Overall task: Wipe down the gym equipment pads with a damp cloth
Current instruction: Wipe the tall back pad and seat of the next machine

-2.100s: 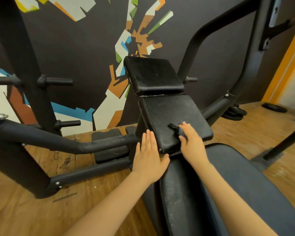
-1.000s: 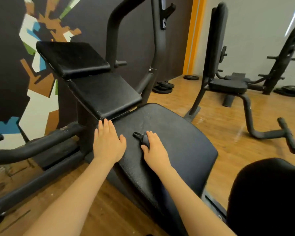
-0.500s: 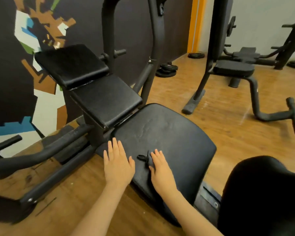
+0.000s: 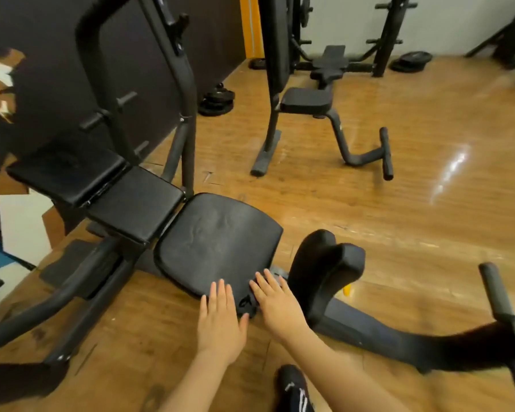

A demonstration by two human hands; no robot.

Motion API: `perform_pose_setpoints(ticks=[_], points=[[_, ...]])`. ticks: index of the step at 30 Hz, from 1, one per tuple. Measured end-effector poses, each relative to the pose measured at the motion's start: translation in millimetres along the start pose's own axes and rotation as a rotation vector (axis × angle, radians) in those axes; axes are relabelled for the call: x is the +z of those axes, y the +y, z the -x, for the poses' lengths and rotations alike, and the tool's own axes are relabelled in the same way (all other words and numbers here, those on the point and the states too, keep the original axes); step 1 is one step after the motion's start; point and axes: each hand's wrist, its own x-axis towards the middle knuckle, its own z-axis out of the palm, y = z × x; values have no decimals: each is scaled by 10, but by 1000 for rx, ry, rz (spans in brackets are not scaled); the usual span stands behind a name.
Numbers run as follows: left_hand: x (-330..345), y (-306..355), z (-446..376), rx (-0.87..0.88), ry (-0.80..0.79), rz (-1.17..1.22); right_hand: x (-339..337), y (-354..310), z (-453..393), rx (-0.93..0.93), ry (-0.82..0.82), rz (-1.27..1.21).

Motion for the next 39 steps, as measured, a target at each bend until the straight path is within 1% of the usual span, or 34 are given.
perform_pose_setpoints(ticks=[2, 5, 7, 10, 14, 18, 21, 24, 26, 28, 31, 34, 39], points=[[-179, 263, 276, 49, -13, 0, -154, 35, 391, 44, -18, -10], [-456, 619, 619, 155, 21, -20, -461, 131, 835, 88, -88, 11], [-619, 829, 803, 232, 42, -39, -651, 228, 1067, 98, -106, 38], [-868, 1171, 966, 267, 54, -38, -935, 456, 1366, 112, -110, 67], [-1112, 1716, 997, 178, 74, -28, -1347, 990, 1743, 104, -106, 100], [-1224, 2631, 1011, 69, 49, 43, -1667, 1767, 2165, 92, -125, 100], [-1223, 3387, 1035, 15, 14, 129, -1891, 2352, 2405, 58, -173, 118], [-1254, 3937, 1069, -2, -44, 144, -2109, 2747, 2602, 30, -266, 133], [-1404, 4157, 1032, -3, -63, 133, -2286, 2968, 2624, -4, -298, 158], [-1599, 4257, 895, 10, -51, 123, -2518, 3118, 2550, -30, -287, 174], [-1861, 4347, 550, 3, 32, 99, -2786, 3299, 2376, -45, -184, 194], [-1987, 4611, 227, 5, 73, 114, -2913, 3576, 2311, -7, -104, 195], [-1960, 5262, -54, 43, 25, 129, -2982, 4279, 2232, 12, -126, 237]])
